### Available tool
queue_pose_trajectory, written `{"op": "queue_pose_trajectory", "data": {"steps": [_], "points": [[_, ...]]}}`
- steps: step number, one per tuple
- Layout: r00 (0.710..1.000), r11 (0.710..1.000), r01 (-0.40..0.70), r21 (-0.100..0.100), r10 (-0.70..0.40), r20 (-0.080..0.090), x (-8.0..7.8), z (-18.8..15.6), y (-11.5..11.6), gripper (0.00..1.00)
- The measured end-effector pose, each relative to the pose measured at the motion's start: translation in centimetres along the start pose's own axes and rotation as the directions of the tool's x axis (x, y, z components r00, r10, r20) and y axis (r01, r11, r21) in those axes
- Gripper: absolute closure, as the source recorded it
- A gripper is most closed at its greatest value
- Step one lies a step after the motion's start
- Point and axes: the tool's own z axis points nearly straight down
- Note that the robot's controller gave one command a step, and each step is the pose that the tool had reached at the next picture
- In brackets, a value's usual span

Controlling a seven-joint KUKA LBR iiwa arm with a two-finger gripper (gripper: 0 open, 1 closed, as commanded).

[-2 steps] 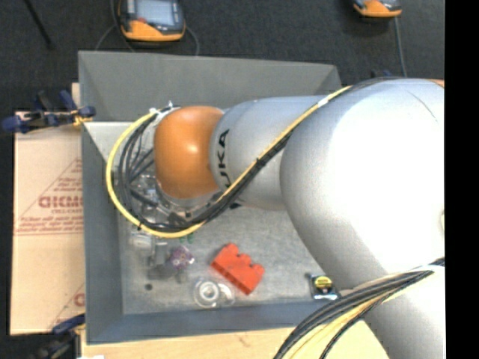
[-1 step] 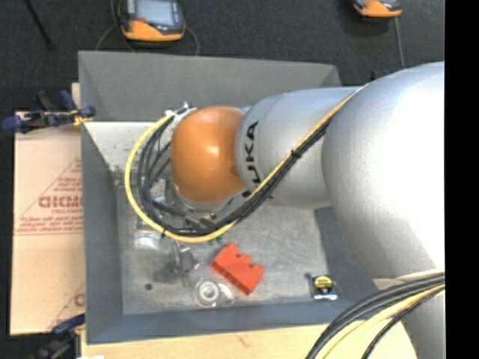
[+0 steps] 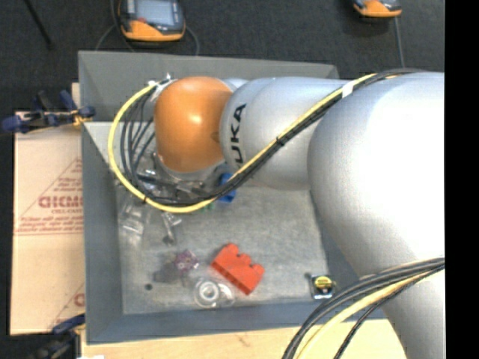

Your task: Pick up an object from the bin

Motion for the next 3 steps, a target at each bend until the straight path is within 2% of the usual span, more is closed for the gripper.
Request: {"op": "queue_pose_trajectory", "data": {"steps": [1, 2, 3], "points": [[0.993, 0.993, 0.115, 0.001, -0.115, 0.013, -0.4, 2.6, 3.4, 0.00], [0.999, 0.999, 0.045, -0.006, -0.044, 0.023, 1.5, 2.2, -0.8, 0.00], [0.999, 0.999, 0.042, -0.004, -0.041, 0.035, 1.1, 1.9, -0.8, 1.00]]}}
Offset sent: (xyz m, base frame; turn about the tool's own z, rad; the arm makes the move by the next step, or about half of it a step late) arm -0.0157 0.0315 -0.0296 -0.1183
